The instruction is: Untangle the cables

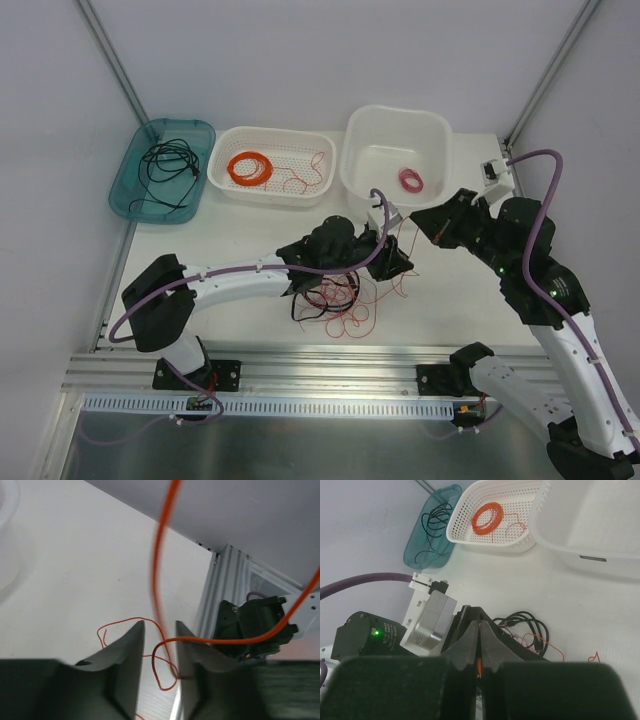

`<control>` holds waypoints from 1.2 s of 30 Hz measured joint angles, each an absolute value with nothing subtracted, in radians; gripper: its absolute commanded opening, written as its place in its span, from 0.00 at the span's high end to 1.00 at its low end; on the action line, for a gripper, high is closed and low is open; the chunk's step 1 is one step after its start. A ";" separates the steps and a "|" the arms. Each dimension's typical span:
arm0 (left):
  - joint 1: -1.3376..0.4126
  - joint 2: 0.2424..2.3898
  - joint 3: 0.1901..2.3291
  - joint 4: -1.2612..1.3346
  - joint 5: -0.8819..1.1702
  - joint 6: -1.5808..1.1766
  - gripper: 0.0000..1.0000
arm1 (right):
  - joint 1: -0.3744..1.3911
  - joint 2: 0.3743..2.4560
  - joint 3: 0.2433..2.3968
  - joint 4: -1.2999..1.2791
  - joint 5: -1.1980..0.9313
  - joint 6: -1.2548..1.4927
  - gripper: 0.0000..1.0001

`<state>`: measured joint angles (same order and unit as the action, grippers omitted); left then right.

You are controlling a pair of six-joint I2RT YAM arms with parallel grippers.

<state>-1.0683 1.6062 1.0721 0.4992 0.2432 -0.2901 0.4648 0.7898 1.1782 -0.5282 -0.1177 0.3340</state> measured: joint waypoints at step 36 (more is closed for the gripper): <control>-0.953 1.460 1.666 -0.100 -0.084 -0.036 1.00 | 0.466 0.725 0.663 -0.366 -0.060 0.248 0.31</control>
